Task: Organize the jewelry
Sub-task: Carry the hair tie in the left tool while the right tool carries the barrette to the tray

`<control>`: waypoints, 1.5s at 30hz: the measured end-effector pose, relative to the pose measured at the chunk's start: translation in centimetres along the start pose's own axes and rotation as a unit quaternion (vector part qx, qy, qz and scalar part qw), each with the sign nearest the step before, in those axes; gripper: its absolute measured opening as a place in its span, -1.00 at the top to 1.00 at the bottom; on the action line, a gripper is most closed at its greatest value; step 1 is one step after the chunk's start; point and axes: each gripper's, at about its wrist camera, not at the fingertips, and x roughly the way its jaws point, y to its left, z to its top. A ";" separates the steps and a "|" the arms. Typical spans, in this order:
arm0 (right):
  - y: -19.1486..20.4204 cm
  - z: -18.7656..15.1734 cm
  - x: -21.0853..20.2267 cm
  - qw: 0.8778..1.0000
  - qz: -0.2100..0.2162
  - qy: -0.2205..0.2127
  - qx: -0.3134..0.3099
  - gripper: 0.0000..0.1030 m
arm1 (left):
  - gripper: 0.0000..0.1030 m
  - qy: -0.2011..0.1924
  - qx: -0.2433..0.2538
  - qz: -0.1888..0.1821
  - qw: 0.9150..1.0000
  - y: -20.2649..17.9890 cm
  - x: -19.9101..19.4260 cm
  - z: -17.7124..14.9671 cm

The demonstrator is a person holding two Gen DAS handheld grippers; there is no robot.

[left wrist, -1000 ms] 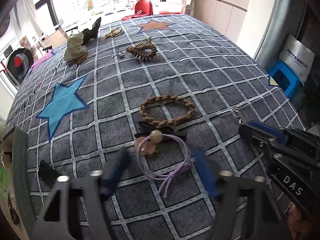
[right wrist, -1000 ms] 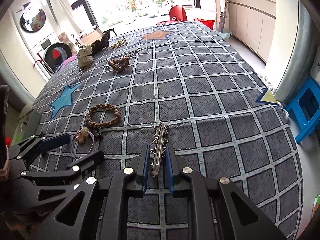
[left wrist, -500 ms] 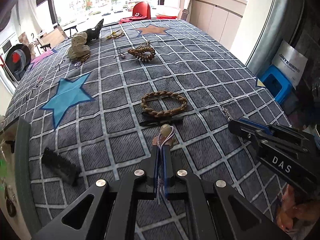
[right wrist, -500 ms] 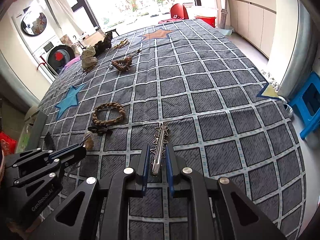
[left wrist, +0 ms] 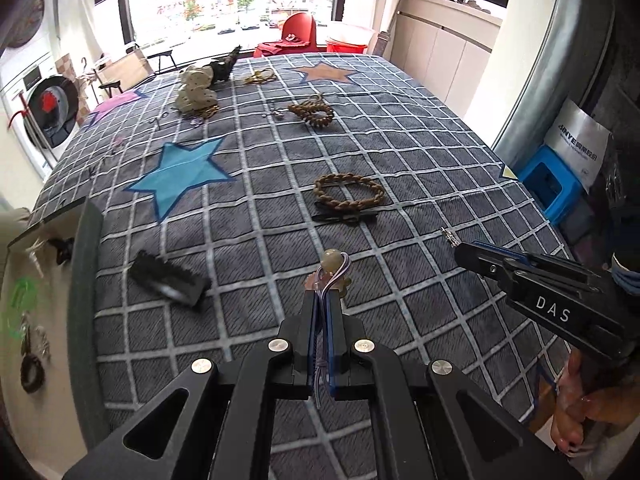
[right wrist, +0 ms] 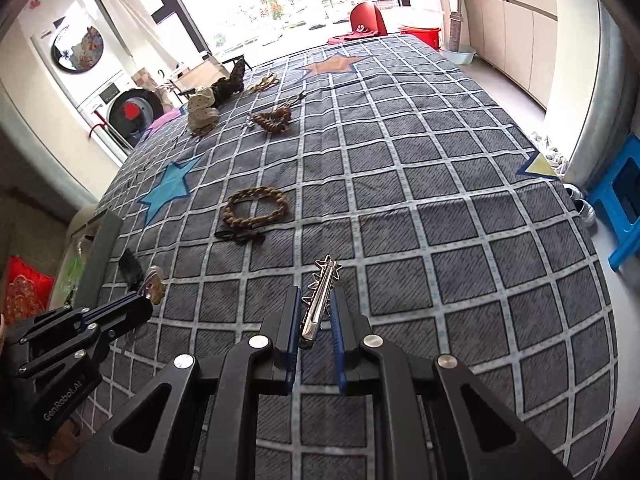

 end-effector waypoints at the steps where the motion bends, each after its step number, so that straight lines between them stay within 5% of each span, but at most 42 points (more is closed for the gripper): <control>1: 0.2 -0.1 -0.1 1.000 0.002 0.001 0.000 0.69 | 0.89 -0.002 -0.003 0.002 1.000 0.3 -0.4 -0.2; 12: 4.9 -0.1 -1.7 0.999 0.024 -0.001 -0.033 0.69 | 0.89 -0.033 -0.040 0.009 0.999 4.3 -4.2 -2.2; 23: 14.2 0.3 -1.5 0.991 0.076 0.007 -0.106 0.69 | 0.88 -0.067 -0.107 0.047 0.991 12.1 -8.9 -6.3; 36: 26.4 -1.0 1.6 0.970 0.138 0.045 -0.196 0.69 | 0.88 -0.056 -0.194 0.127 0.971 22.1 -10.1 -12.0; 45: 32.4 -2.2 6.0 0.957 0.136 0.081 -0.241 0.69 | 0.88 -0.032 -0.213 0.149 0.965 25.2 -8.3 -13.9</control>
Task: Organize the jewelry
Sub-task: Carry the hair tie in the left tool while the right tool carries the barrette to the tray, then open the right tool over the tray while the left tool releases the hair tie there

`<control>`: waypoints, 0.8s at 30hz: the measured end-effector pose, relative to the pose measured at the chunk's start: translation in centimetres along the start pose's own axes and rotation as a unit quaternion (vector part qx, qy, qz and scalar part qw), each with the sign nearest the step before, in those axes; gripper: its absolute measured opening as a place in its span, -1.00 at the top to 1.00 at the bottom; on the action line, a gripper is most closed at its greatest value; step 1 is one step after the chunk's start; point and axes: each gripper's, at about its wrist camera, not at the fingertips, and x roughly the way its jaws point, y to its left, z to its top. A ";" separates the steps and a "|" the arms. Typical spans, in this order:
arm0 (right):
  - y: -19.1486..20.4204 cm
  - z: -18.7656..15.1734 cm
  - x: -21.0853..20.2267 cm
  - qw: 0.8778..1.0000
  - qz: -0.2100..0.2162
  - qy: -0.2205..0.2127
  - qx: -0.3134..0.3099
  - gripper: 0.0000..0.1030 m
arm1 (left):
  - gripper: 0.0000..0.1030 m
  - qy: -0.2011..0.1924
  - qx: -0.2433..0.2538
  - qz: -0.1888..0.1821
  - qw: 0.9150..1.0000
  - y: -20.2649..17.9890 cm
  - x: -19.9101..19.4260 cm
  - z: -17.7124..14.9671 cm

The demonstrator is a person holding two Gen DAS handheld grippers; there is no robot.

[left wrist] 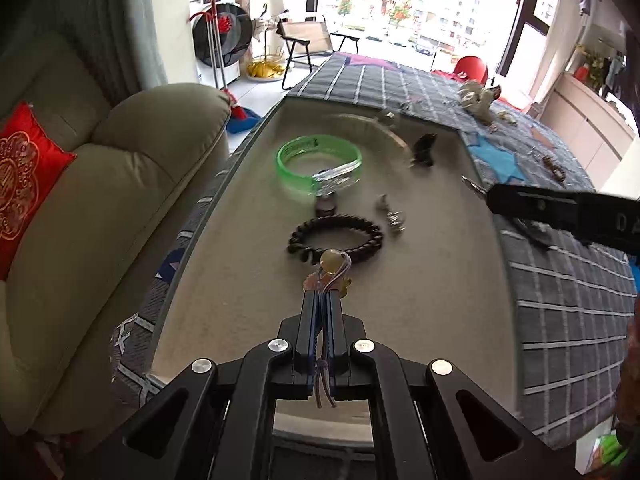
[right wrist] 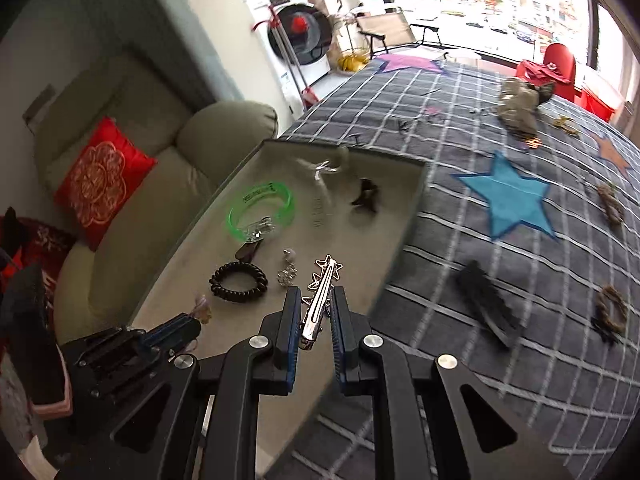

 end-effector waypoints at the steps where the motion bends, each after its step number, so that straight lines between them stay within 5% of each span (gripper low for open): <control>1: 0.1 0.3 0.7 1.000 -0.001 0.005 -0.001 0.69 | 0.89 0.003 -0.001 0.001 1.000 0.2 0.3 0.0; 11: 0.3 1.7 5.4 0.999 -0.027 0.038 -0.001 0.69 | 0.88 0.013 0.004 0.007 1.000 0.3 1.6 0.1; 24: -0.2 1.6 6.6 0.998 -0.025 0.056 0.006 0.69 | 0.88 0.015 0.009 0.022 1.000 -0.2 1.7 0.3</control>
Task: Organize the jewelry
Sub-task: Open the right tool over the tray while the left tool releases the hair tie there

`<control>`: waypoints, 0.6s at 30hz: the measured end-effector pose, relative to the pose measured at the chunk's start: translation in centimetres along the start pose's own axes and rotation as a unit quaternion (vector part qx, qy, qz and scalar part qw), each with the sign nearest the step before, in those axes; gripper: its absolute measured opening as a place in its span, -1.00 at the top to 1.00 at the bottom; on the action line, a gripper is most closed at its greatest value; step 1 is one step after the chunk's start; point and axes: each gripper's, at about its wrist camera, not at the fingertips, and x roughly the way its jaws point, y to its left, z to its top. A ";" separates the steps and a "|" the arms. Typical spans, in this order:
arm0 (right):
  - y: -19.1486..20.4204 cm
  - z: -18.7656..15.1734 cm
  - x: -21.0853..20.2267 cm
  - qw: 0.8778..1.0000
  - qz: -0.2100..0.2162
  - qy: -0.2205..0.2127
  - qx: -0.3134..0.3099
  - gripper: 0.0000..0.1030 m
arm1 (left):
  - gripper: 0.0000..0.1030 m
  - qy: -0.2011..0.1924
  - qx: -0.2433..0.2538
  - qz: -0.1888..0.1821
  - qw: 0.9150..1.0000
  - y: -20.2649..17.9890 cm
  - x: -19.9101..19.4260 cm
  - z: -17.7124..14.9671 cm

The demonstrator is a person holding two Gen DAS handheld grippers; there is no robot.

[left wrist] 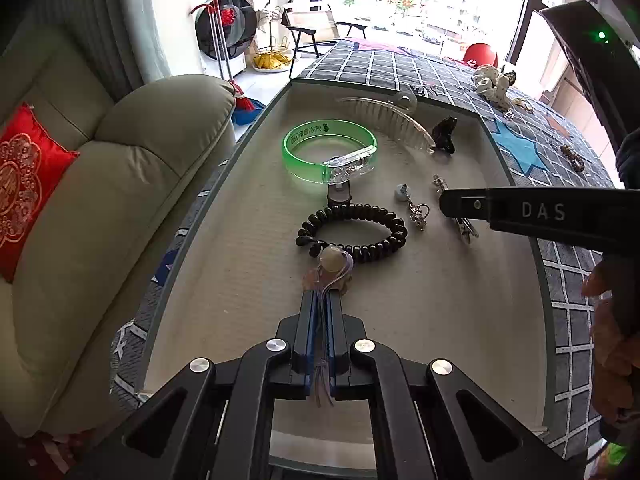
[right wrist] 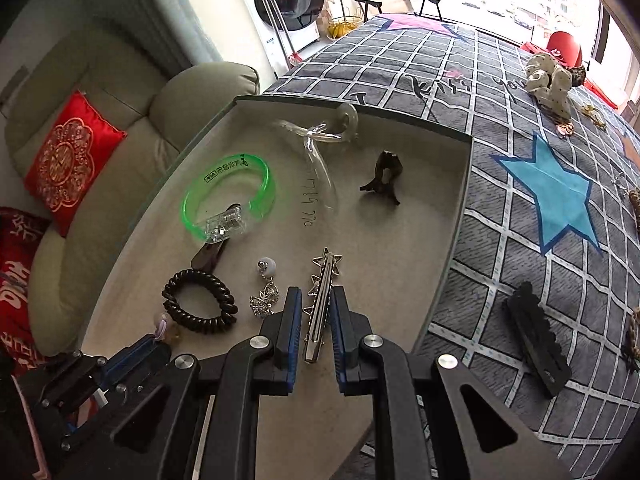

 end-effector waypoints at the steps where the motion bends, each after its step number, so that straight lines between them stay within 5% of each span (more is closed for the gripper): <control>1: -0.1 0.0 -0.2 1.000 0.003 -0.002 0.002 0.69 | 0.88 0.000 0.000 0.004 1.000 -0.1 -0.1 0.0; 3: -0.1 -0.1 -0.8 1.000 0.007 -0.008 0.004 0.60 | 0.88 0.000 0.000 0.007 1.000 -0.2 -0.2 0.1; 5: -0.3 0.0 -1.6 1.000 0.011 -0.020 0.007 0.22 | 0.88 0.001 -0.001 0.010 1.000 -0.2 -0.3 0.2; 7: -0.5 0.0 -2.6 0.999 0.016 -0.033 0.009 0.08 | 0.88 0.001 -0.002 0.013 1.000 -0.3 -0.4 0.3; 18: -4.4 -1.8 -7.2 0.996 0.007 -0.075 0.038 -0.31 | 0.87 0.004 0.003 0.021 1.000 -0.8 -0.7 0.3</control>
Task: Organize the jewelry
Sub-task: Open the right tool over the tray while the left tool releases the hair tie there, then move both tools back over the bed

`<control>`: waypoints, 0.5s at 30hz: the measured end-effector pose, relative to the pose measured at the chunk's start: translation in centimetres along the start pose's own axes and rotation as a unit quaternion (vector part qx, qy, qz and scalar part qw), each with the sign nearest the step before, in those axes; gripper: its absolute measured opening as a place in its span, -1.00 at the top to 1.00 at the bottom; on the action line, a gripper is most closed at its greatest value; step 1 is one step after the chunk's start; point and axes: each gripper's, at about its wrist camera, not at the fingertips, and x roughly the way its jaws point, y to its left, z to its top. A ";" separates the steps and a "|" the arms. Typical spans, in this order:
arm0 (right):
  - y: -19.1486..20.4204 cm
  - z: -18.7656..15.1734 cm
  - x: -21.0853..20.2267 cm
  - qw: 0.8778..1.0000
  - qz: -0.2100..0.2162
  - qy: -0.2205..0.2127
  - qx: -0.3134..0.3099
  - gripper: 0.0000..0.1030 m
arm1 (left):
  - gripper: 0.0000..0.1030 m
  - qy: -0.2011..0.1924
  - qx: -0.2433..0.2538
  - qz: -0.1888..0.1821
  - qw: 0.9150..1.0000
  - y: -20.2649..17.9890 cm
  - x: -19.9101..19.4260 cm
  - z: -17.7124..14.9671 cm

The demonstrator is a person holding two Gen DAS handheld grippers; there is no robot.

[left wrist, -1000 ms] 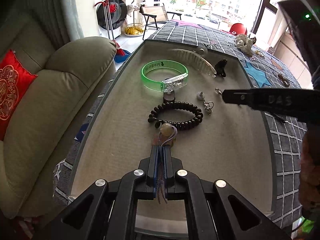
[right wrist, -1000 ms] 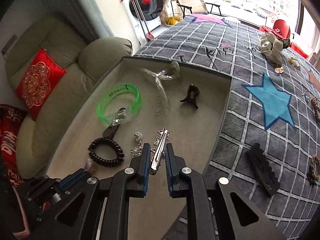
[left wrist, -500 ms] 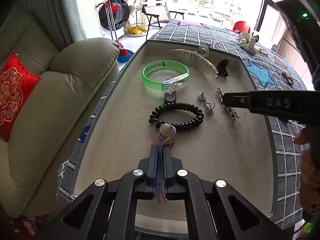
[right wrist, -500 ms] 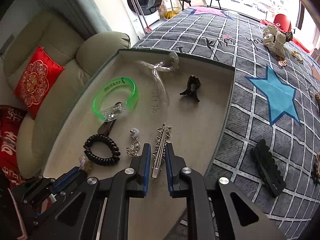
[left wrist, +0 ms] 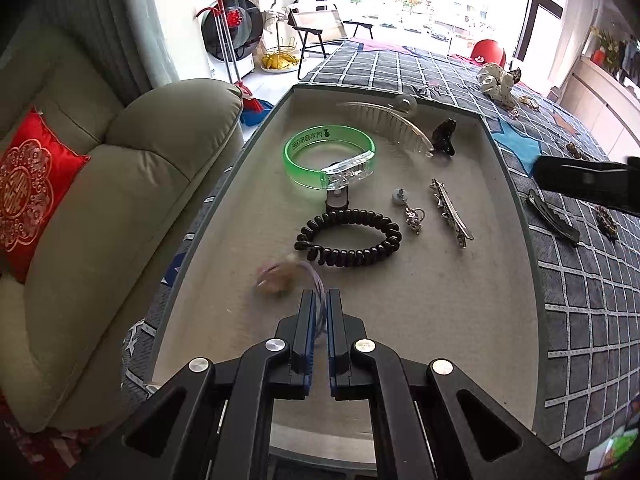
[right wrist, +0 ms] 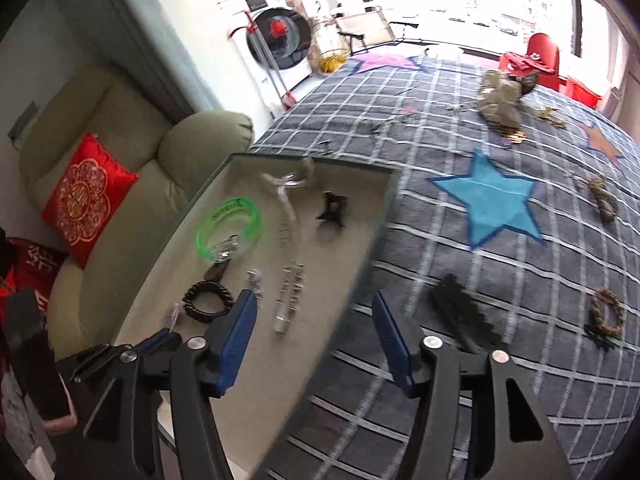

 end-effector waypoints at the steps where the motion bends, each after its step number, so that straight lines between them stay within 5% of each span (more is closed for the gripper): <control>1: -0.7 -0.2 -0.4 1.000 -0.003 -0.003 0.006 -0.35 | 0.87 0.001 0.002 0.000 1.000 -0.2 0.0 0.0; 9: -7.2 -1.7 -3.2 0.997 -0.041 -0.020 0.056 -0.54 | 0.84 0.009 0.014 -0.004 1.000 -1.1 -0.1 0.0; 12: -9.4 -2.2 -4.1 0.996 -0.053 -0.024 0.073 -0.55 | -0.98 0.005 0.012 0.000 1.000 -1.3 -0.3 -0.1; 15: -11.6 -2.7 -5.0 0.993 -0.063 -0.030 0.092 -0.56 | -1.00 -0.016 0.025 0.004 1.000 -1.9 -1.2 -0.1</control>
